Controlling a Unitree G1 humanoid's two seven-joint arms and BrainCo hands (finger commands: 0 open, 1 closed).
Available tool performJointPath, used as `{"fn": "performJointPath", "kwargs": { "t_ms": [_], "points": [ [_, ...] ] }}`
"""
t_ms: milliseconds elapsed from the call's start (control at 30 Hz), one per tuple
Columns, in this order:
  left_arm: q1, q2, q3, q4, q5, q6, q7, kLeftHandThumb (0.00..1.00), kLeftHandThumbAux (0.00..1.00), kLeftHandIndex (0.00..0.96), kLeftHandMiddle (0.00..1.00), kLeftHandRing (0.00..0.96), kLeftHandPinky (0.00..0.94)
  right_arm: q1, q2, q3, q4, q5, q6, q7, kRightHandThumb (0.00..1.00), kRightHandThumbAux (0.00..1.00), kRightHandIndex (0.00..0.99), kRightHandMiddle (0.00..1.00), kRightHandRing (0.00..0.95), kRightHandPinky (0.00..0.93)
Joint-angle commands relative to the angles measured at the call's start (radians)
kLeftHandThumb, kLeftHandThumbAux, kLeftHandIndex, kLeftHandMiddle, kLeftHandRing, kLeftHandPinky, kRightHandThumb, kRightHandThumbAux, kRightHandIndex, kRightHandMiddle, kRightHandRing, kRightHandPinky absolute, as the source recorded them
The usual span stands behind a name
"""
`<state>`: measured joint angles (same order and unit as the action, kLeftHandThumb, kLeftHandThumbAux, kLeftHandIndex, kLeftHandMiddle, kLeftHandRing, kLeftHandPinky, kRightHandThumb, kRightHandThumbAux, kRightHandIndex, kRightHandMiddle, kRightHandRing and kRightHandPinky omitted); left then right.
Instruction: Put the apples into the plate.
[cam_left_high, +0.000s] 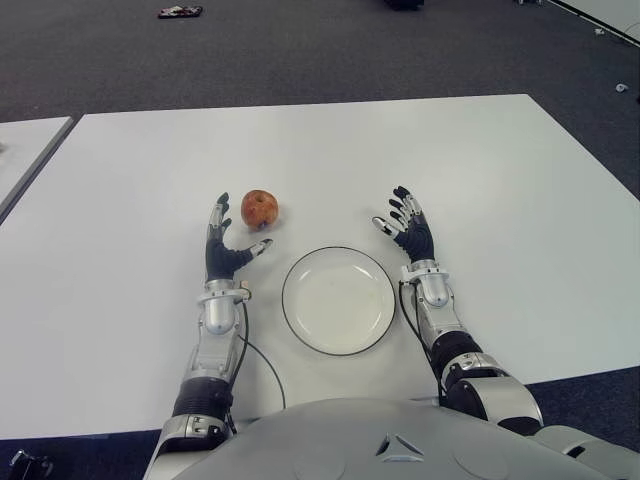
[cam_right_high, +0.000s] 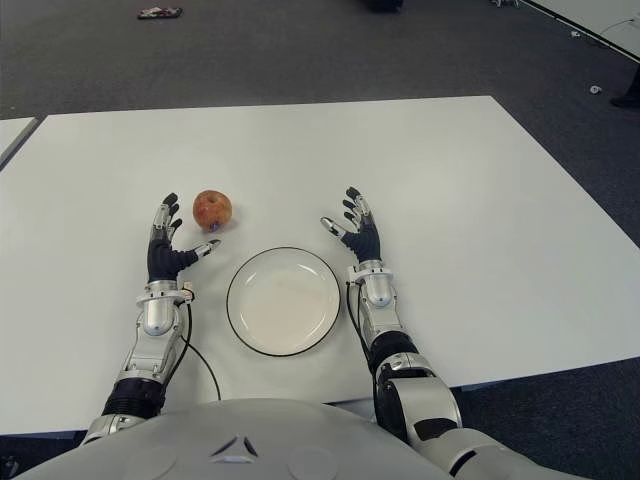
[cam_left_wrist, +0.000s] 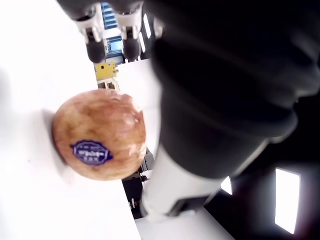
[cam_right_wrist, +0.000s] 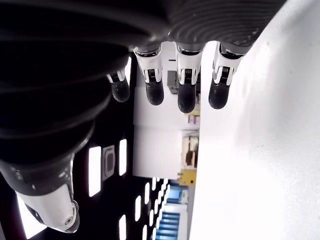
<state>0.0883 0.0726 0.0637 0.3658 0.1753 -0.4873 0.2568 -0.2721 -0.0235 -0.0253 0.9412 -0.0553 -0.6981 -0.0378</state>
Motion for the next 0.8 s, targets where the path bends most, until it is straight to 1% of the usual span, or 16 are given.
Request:
{"fn": "performJointPath", "kwargs": {
  "t_ms": [33,800],
  "points": [
    [0.002,-0.002,-0.002,0.02,-0.002,-0.002,-0.004,0.0,0.49,0.0,0.0,0.0,0.0,0.057,0.0,0.0,0.028,-0.005,0.021,-0.001,0.169,0.7,0.023,0.096,0.106,0.131],
    [0.0,0.001,-0.001,0.026,0.003,0.004,-0.003,0.0,0.477,0.0,0.0,0.0,0.0,0.062,0.001,0.003,0.02,-0.009,0.023,-0.007,0.166,0.7,0.018,0.099,0.109,0.134]
  ]
}}
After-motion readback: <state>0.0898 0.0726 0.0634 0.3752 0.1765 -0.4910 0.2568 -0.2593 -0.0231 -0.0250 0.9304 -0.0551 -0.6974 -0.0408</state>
